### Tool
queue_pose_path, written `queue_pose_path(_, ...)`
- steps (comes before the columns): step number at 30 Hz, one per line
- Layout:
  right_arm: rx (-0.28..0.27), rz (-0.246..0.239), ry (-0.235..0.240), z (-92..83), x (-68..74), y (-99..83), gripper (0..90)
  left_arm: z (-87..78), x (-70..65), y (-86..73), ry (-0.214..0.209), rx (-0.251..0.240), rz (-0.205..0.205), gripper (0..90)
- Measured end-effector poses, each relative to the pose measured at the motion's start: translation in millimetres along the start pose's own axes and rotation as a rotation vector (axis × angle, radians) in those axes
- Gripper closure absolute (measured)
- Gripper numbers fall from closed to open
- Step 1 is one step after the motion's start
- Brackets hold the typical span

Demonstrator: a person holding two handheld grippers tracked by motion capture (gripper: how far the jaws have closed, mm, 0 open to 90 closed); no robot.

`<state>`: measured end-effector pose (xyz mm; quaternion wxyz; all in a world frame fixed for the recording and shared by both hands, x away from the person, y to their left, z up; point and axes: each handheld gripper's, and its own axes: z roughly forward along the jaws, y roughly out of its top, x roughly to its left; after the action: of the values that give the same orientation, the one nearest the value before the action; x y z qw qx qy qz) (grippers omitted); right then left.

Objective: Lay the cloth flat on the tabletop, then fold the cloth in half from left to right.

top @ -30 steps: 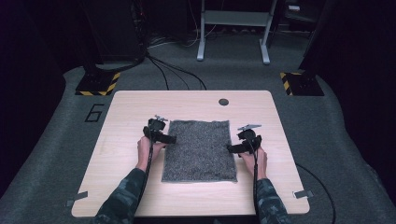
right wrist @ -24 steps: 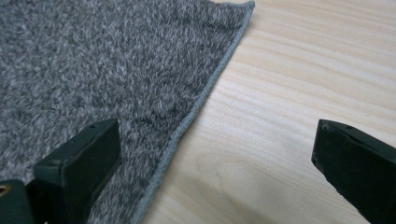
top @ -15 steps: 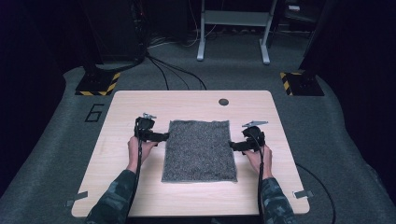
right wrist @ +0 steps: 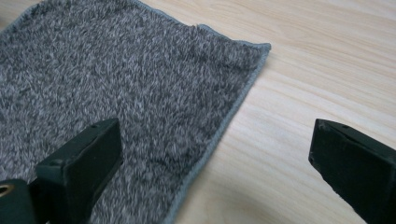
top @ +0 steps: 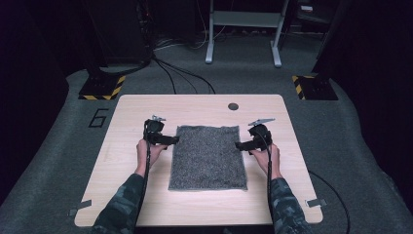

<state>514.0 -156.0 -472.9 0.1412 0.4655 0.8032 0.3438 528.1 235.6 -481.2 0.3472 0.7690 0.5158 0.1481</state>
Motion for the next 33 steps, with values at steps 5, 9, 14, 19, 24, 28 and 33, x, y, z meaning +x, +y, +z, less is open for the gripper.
queue_pose_path(5, 0.016, 0.017, 0.008, 10.0, -1.3, 2.6, 2.3, 6.1, 2.7, 4.7, -0.004, 0.015, -0.002, 4.9)
queue_pose_path(9, 0.024, 0.002, 0.015, 10.1, 0.1, 2.4, 2.2, 10.7, 2.0, 8.1, -0.001, 0.025, -0.005, 5.5)
queue_pose_path(14, 0.006, -0.028, 0.036, 1.7, 15.1, 3.4, 2.1, 18.4, 2.2, 13.4, -0.009, 0.034, -0.001, 5.4)
queue_pose_path(19, 0.000, -0.076, 0.075, -4.7, 40.8, -0.1, 2.1, 26.8, 0.7, 20.8, -0.018, 0.050, 0.015, 5.0)
queue_pose_path(24, 0.001, -0.130, 0.114, -4.8, 71.2, -4.7, 2.2, 32.6, -0.4, 28.2, -0.030, 0.060, 0.015, 4.9)
queue_pose_path(28, -0.006, -0.174, 0.147, -4.7, 96.3, -9.1, 2.5, 40.1, -2.7, 30.3, -0.036, 0.067, 0.018, 5.5)
queue_pose_path(33, 0.001, -0.219, 0.192, -2.1, 125.3, -14.8, 2.8, 48.0, -4.6, 34.0, -0.058, 0.078, 0.017, 6.6)
